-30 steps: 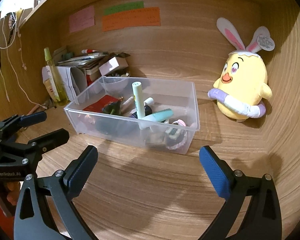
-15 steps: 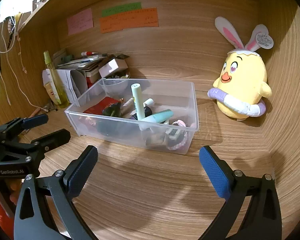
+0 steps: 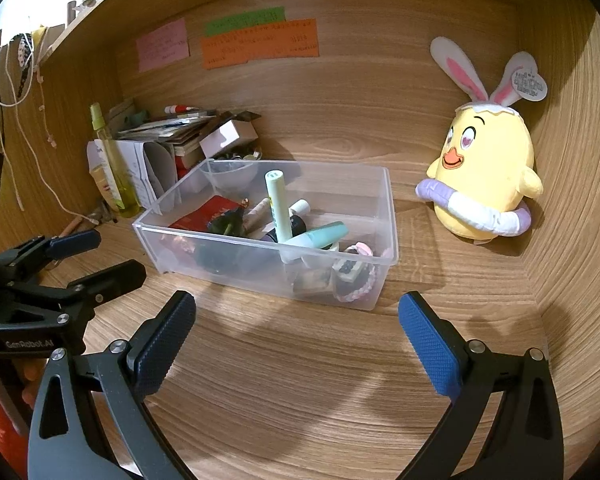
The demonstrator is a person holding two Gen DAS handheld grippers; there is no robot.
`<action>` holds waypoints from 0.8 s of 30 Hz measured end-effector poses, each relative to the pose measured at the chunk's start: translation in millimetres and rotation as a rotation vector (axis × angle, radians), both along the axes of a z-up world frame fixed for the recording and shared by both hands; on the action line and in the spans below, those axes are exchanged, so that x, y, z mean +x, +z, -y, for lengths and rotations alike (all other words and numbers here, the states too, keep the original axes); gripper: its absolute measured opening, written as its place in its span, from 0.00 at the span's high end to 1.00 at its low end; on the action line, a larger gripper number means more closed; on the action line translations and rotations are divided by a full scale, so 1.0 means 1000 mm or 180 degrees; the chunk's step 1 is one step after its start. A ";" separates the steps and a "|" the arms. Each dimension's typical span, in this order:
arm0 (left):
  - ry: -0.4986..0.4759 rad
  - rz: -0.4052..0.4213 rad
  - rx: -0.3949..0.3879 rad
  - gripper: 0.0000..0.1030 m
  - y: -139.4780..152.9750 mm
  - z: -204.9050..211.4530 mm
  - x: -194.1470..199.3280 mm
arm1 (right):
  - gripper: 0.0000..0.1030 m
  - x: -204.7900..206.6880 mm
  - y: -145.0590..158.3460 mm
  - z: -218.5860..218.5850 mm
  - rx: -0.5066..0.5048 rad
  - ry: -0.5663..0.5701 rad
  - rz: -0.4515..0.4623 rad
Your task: Organize objects
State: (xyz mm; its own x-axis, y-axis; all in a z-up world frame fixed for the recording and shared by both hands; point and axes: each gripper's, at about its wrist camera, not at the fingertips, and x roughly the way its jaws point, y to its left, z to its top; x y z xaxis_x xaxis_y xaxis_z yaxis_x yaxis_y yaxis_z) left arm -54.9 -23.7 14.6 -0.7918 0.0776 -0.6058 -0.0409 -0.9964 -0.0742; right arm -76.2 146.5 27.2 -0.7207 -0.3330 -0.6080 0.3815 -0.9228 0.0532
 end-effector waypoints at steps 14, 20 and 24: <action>-0.0005 0.0019 -0.0002 0.06 -0.001 -0.004 0.000 | 0.02 0.000 0.002 -0.002 -0.0013 -0.0003 -0.0012; -0.0011 0.0022 0.0005 0.06 0.000 -0.004 -0.001 | 0.02 -0.001 0.003 -0.002 -0.0019 -0.0005 -0.0009; -0.0021 0.0023 0.0001 0.06 0.000 -0.005 -0.001 | 0.02 -0.001 0.002 -0.002 -0.0014 -0.0007 -0.0007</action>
